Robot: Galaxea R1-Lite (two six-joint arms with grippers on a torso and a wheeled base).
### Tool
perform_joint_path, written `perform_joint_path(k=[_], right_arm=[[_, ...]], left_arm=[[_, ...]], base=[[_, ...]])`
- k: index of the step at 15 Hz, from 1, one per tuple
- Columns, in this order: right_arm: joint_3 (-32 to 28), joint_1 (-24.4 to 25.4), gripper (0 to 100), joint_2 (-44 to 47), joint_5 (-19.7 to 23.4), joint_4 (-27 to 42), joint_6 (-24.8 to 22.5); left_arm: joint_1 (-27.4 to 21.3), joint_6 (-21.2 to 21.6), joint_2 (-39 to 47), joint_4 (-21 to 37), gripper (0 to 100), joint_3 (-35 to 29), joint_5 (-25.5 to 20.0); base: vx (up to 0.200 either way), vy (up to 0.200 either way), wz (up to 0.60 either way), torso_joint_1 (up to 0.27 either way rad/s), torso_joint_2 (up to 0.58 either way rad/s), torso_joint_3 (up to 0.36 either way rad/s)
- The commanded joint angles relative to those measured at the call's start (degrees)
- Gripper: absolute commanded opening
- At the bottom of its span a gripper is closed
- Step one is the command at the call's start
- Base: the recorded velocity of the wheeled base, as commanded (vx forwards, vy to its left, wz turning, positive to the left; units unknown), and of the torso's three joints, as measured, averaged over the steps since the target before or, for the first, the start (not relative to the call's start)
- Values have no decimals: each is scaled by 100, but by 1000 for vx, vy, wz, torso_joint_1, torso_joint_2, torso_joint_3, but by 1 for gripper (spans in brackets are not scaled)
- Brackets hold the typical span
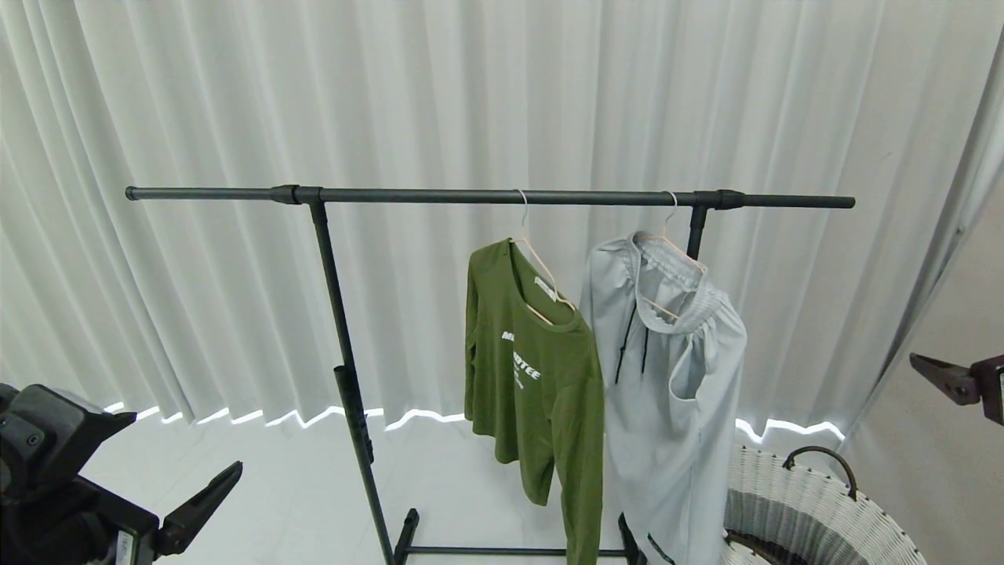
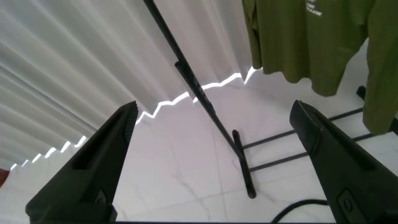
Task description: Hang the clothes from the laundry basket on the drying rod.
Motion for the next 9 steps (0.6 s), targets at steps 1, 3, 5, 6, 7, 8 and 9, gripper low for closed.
perform_joint_path(k=[1,3,5,6,7,8,9], right_arm=[[173,0,100,-196,-43,5,1],[358,-17,100,-512,-69,5,18],[612,-26,100,-1031,-34,-4,71],[788,-26,100,-1382,-34,-4,194],[1034,-26,100,-1734,-25,-4,308],[1280,-26,100,-2050,-17,-4,326],[1658,-26,100,-2534,-17,5,317]], left_arm=[[9,-17,-186,-1,100,40,9],[61,-105,-493,-1,100,40,62],[132,-404,-933,8,100,49,563],[132,-676,-1170,17,100,110,1002],[132,-782,-1460,26,100,295,1424],[132,-782,-1741,43,100,506,1697],[132,-800,-2049,193,100,743,1987]], base=[[0,0,0,0,0,0],[0,0,0,0,0,0],[0,0,0,0,0,0],[0,0,0,0,0,0],[0,0,0,0,0,0],[0,0,0,0,0,0],[0,0,0,0,0,0]])
